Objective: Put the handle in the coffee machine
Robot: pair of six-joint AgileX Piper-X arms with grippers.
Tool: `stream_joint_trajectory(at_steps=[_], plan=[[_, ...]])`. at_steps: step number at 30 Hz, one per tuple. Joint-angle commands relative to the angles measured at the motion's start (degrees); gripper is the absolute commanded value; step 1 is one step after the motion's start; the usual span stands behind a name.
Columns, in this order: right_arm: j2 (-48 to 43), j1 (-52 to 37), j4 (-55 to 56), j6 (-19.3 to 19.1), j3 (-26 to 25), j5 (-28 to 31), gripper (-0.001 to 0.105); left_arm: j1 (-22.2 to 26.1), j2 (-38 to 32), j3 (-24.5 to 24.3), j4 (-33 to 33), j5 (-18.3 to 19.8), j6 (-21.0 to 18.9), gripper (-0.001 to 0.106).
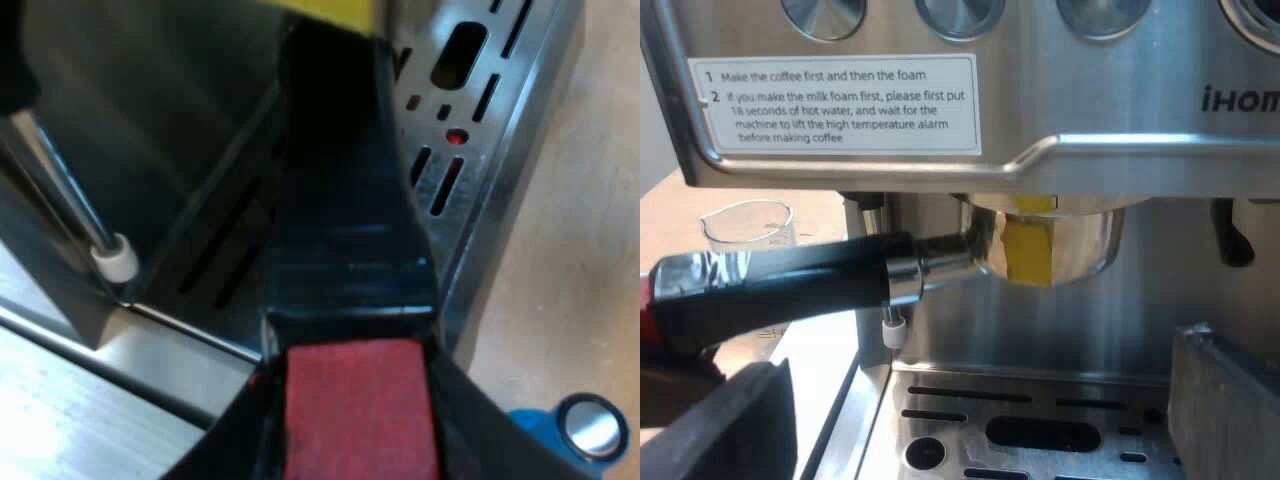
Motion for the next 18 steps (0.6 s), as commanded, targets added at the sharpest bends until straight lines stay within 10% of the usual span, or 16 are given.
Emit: stream_joint_trajectory(at_steps=[1, 18], plan=[[-0.31, -0.31, -0.4, -0.79, -0.12, 0.3, 0.077, -0.21, -0.85, -1.28, -0.26, 4.72, -0.9, 0.0], [-0.31, -0.31, -0.4, -0.79, -0.12, 0.3, 0.077, -0.21, -2.99, -1.26, 2.61, 6.64, 2.52, 0.0]])
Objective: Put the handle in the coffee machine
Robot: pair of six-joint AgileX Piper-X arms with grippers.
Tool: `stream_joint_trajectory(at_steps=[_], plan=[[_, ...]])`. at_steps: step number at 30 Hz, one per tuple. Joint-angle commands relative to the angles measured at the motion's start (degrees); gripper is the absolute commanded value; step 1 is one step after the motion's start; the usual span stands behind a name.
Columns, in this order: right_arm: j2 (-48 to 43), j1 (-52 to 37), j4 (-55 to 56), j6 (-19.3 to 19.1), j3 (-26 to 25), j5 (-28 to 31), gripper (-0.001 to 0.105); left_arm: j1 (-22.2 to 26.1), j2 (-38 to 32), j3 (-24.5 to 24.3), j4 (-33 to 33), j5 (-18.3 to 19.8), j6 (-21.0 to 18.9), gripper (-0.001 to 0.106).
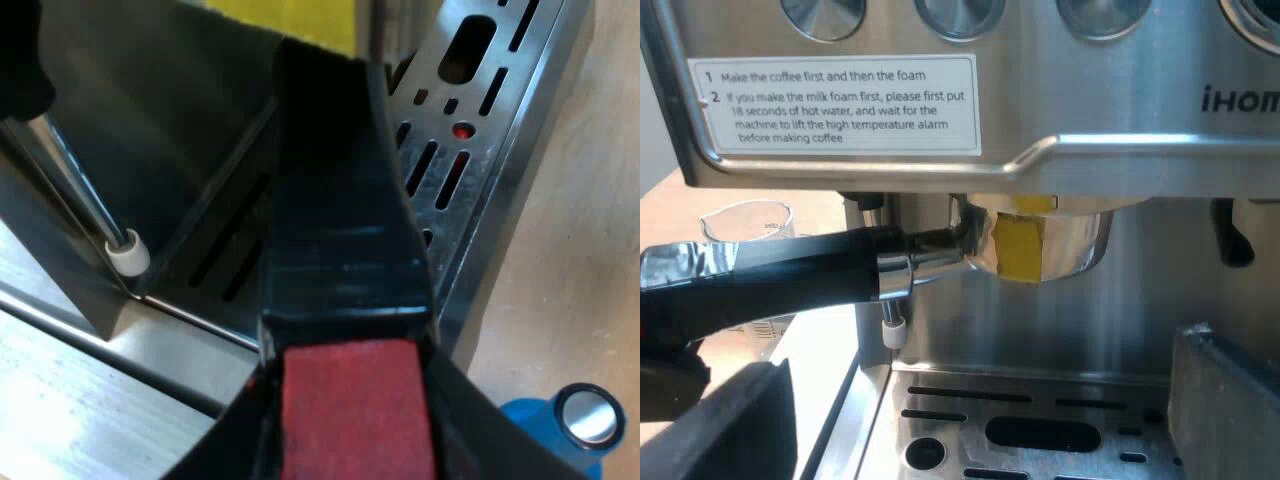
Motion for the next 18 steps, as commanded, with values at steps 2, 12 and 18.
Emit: stream_joint_trajectory(at_steps=[2, 12, 18], plan=[[-0.31, -0.31, -0.4, -0.79, -0.12, 0.3, 0.077, 0.12, -1.51, -0.91, 0.67, 11.16, 1.44, 0.0], [-0.31, -0.31, -0.4, -0.79, -0.12, 0.3, 0.077, 0.29, -1.51, -0.91, 0.67, 16.39, 2.12, 0.0], [-0.31, -0.31, -0.4, -0.79, -0.12, 0.3, 0.077, 0.29, -1.51, -0.91, -0.44, 16.37, 2.51, 0.0]])
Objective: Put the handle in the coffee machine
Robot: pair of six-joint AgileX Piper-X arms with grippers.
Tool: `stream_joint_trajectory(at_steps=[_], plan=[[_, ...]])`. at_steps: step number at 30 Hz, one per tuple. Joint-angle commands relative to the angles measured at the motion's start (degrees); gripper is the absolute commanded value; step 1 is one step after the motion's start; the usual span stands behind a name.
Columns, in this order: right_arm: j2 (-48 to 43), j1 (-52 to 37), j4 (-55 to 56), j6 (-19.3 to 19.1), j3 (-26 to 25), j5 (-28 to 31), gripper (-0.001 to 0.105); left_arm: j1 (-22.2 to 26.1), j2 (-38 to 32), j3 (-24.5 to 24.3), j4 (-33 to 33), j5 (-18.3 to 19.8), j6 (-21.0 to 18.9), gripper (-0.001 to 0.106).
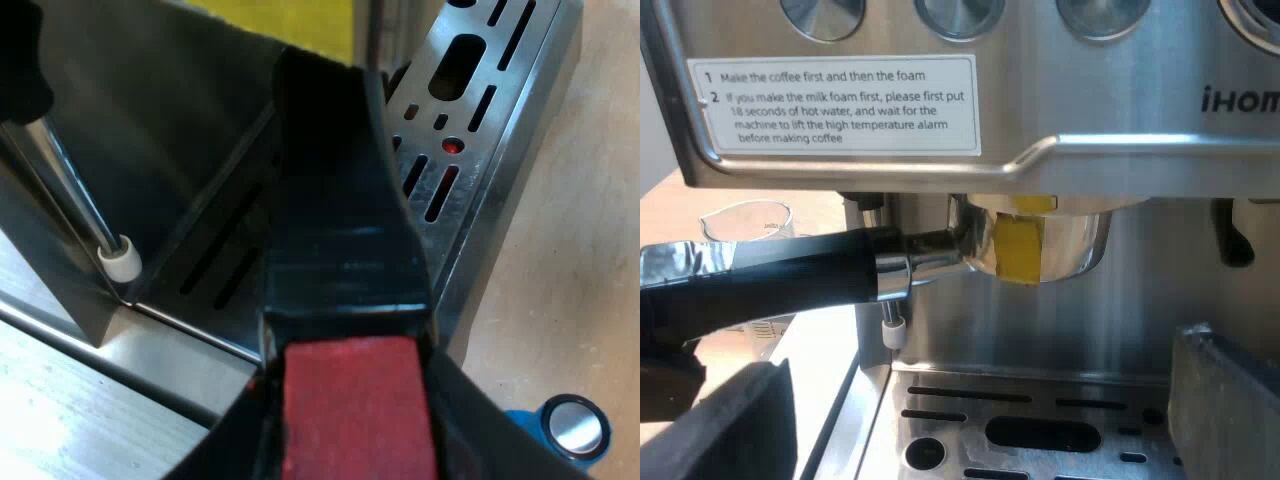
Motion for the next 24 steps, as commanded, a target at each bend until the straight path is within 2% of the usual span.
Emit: stream_joint_trajectory(at_steps=[1, 5, 20, 24], plan=[[-0.31, -0.31, -0.4, -0.79, -0.12, 0.3, 0.077, -0.31, -1.51, -0.91, -2.15, 14.0, 2.69, 0.0], [-0.31, -0.31, -0.4, -0.79, -0.12, 0.3, 0.077, -0.31, -1.51, -0.91, -4.92, 14.15, 2.69, 0.0], [-0.31, -0.31, -0.4, -0.79, -0.12, 0.3, 0.077, -0.31, -1.51, 0.13, -4.64, 14.15, 2.69, 0.0], [-0.31, -0.31, -0.4, -0.79, -0.12, 0.3, 0.077, -0.31, -1.51, 0.13, -4.39, 14.15, 0.84, 0.0]])
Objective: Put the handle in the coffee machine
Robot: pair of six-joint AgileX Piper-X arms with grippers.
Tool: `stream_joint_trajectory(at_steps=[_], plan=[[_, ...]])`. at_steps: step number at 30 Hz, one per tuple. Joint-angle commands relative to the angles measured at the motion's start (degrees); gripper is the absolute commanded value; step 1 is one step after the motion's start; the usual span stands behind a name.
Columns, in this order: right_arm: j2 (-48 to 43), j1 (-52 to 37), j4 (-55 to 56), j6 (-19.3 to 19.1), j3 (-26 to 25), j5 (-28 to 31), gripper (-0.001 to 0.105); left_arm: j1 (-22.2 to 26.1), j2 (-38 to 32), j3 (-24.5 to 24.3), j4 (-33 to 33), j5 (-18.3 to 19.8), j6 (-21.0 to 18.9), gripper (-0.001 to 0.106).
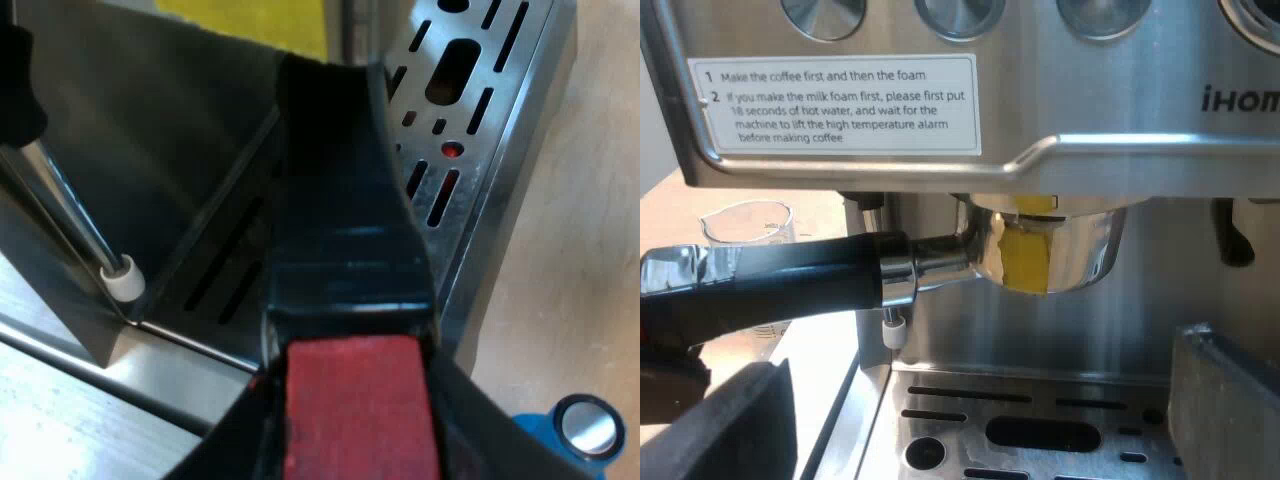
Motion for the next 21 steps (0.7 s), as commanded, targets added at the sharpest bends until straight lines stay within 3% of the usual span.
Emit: stream_joint_trajectory(at_steps=[1, 19, 21], plan=[[-0.31, -0.31, -0.4, -0.79, -0.12, 0.3, 0.077, -0.4, -1.51, -0.94, -1.59, 12.55, -0.51, 0.0], [-0.31, -0.31, -0.4, -0.79, -0.12, 0.3, 0.077, -0.4, -1.51, -0.94, -1.59, 11.99, -1.14, 0.0], [-0.31, -0.31, -0.4, -0.79, -0.12, 0.3, 0.077, -0.4, -1.51, -0.94, -1.59, 10.64, -1.14, 0.0]])
